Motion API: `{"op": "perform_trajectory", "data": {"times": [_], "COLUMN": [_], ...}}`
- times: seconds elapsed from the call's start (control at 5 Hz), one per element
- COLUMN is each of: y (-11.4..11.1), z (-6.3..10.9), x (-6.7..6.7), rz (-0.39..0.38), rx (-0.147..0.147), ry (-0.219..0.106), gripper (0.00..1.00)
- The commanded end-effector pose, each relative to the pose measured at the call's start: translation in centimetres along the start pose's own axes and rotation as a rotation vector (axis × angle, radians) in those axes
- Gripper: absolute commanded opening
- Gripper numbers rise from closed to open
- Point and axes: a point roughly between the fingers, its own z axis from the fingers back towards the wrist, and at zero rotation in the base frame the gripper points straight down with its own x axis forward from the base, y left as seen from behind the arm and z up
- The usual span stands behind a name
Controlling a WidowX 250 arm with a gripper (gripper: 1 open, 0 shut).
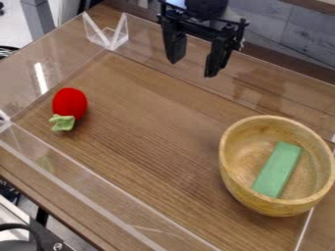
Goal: Move the red fruit to the right
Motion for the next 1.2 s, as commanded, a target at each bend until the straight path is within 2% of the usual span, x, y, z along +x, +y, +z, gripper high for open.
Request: {"op": "perform_trajectory", "data": {"times": [0.0,0.2,0.6,0.8,1.0], "y": [0.3,2.6,10.1,13.0,15.1], "z": [-0.3,-0.2,-2.0,-2.2,-2.5], "x": [-1.1,-3.4,-7.7,-8.7,-9.4], "rz": [-0.044,-0.072,-0.037,-0.039,-0.047], "rx": [0.001,0.002,0.02,0.035,0.035], "ry": [0.025,0.026,-0.039,-0.075,-0.089], "gripper": [1.0,1.0,1.0,1.0,0.0]}}
